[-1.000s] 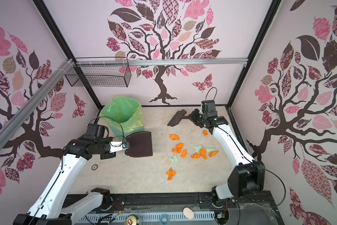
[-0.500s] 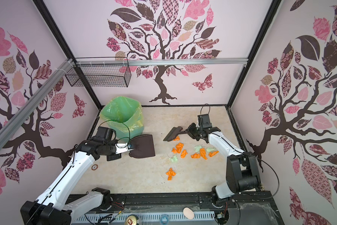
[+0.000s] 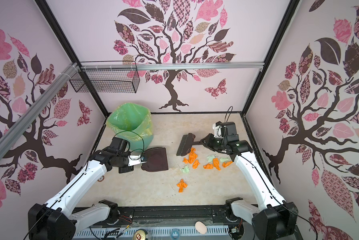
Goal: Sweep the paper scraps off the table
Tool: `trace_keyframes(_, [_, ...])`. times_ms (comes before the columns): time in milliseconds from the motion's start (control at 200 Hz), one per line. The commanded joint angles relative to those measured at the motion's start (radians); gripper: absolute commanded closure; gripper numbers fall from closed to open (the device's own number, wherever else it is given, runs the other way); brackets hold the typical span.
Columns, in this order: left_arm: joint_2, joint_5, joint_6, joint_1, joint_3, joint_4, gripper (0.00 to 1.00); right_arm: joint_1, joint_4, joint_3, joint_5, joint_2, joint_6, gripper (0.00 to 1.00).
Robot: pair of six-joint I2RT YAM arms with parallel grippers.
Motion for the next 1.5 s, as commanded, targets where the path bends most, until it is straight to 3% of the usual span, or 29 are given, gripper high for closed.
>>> trace_keyframes(0, [0.007,0.006,-0.019,-0.002,-0.005,0.033,1.00,0.074,-0.266,0.095,-0.242,0.050,-0.313,1.00])
trace_keyframes(115, [0.015,-0.006,-0.012,-0.001,-0.002,0.029,1.00,0.213,-0.355,0.078,-0.038,0.043,-0.379,1.00])
trace_keyframes(305, [-0.009,-0.064,0.027,0.011,-0.029,0.025,1.00,0.229,-0.333,-0.041,-0.169,-0.040,-0.437,1.00])
trace_keyframes(470, [-0.026,-0.052,0.031,0.038,-0.049,0.020,1.00,0.297,-0.314,-0.090,-0.197,-0.074,-0.437,1.00])
trace_keyframes(750, [-0.057,-0.034,0.051,0.078,-0.073,0.013,1.00,0.299,-0.352,-0.033,-0.006,0.012,-0.429,1.00])
trace_keyframes(985, [-0.096,0.003,0.088,0.152,-0.085,-0.007,1.00,0.299,-0.377,0.036,0.075,0.100,-0.448,1.00])
trace_keyframes(1135, [-0.124,0.018,0.086,0.154,-0.096,-0.014,1.00,0.303,-0.437,0.103,0.222,0.167,-0.495,1.00])
trace_keyframes(1325, [-0.120,0.036,0.082,0.154,-0.104,-0.003,1.00,0.304,-0.374,0.122,0.210,0.203,-0.529,1.00])
trace_keyframes(1496, [-0.106,0.068,0.071,0.153,-0.086,-0.011,1.00,0.303,-0.353,0.160,0.333,0.244,-0.575,1.00])
